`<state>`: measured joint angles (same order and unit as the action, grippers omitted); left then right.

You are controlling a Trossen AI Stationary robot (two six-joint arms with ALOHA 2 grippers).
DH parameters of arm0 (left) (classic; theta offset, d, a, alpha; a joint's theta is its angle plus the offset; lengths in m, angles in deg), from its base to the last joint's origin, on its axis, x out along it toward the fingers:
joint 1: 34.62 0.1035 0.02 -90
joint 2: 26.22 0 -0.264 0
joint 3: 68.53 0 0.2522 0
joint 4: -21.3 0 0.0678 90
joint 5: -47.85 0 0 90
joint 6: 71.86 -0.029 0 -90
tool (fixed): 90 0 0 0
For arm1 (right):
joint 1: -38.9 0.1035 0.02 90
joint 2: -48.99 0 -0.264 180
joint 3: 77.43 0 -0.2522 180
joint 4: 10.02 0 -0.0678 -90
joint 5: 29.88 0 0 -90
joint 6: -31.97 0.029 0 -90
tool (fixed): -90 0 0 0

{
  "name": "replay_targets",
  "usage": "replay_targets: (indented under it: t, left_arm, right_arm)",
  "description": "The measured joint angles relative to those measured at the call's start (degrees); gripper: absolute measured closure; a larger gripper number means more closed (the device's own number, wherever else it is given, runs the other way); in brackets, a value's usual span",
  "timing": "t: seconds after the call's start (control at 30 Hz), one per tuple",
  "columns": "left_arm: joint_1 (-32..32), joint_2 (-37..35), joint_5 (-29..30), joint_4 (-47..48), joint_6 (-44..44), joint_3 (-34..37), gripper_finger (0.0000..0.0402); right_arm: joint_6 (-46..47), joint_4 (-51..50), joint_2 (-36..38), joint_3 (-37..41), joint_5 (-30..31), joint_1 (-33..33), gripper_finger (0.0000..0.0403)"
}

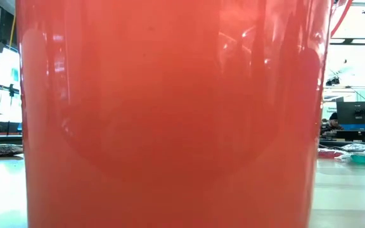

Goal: Organize candy in baskets
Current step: Put the brown chocolate bar into the purple bucket

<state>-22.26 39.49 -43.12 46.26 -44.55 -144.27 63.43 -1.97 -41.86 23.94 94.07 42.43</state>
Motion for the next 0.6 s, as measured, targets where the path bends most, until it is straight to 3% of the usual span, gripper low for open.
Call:
replay_targets:
  t: [0.6]
  left_arm:
    - [0.1,2.3,0.0,-1.2,-0.1,0.0,0.0401]
  right_arm:
    - [1.3,0.5,0.0,0.0,0.5,-0.5,0.0258]
